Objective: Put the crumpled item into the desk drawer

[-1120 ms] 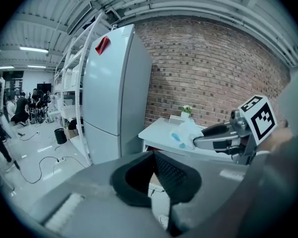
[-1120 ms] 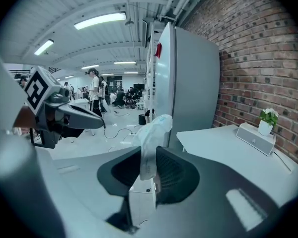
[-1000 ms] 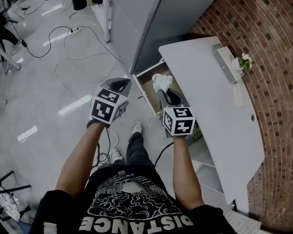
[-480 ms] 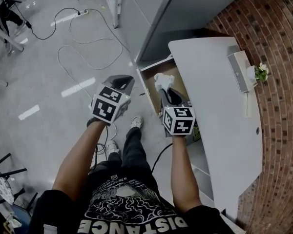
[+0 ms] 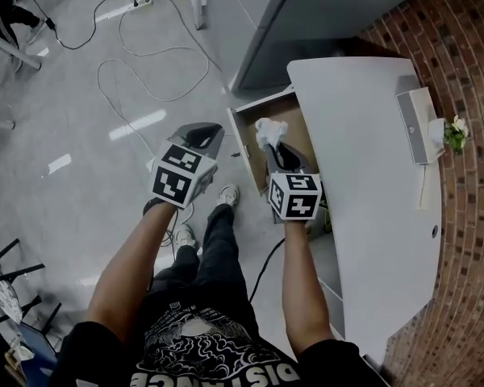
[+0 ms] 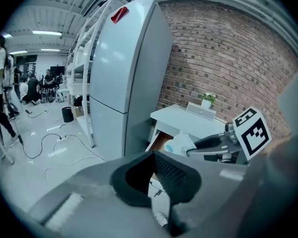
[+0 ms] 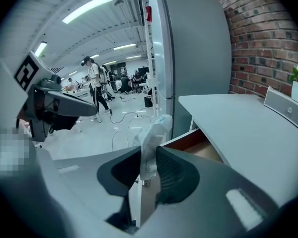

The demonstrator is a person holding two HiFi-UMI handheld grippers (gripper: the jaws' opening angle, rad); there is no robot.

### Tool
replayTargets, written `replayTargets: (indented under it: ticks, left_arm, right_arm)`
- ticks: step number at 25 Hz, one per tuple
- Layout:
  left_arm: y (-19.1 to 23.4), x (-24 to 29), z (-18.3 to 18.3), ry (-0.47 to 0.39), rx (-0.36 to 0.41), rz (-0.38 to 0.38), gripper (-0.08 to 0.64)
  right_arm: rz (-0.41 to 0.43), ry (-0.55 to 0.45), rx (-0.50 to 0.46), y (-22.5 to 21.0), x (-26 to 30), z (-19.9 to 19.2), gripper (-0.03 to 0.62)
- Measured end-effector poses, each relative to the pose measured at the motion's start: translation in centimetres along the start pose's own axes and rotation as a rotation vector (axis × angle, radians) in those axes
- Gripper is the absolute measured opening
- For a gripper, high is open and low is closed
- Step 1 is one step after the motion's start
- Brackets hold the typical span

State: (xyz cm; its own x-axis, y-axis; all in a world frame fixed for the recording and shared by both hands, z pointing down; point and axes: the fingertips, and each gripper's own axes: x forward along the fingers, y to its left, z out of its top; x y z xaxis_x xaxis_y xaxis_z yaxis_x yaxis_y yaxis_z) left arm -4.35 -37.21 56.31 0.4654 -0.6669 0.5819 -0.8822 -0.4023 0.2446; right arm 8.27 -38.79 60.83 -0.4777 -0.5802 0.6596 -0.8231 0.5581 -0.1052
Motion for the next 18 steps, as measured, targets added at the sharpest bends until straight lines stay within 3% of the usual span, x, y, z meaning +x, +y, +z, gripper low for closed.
replayTargets:
  ticks: [18]
  left_arm:
    - [1.1,5.0,-3.2,0.06,-0.002,0.037,0.005]
  right_arm:
    - [0.055,0.06,0.038,-3.1,8.3,-5.0,0.081]
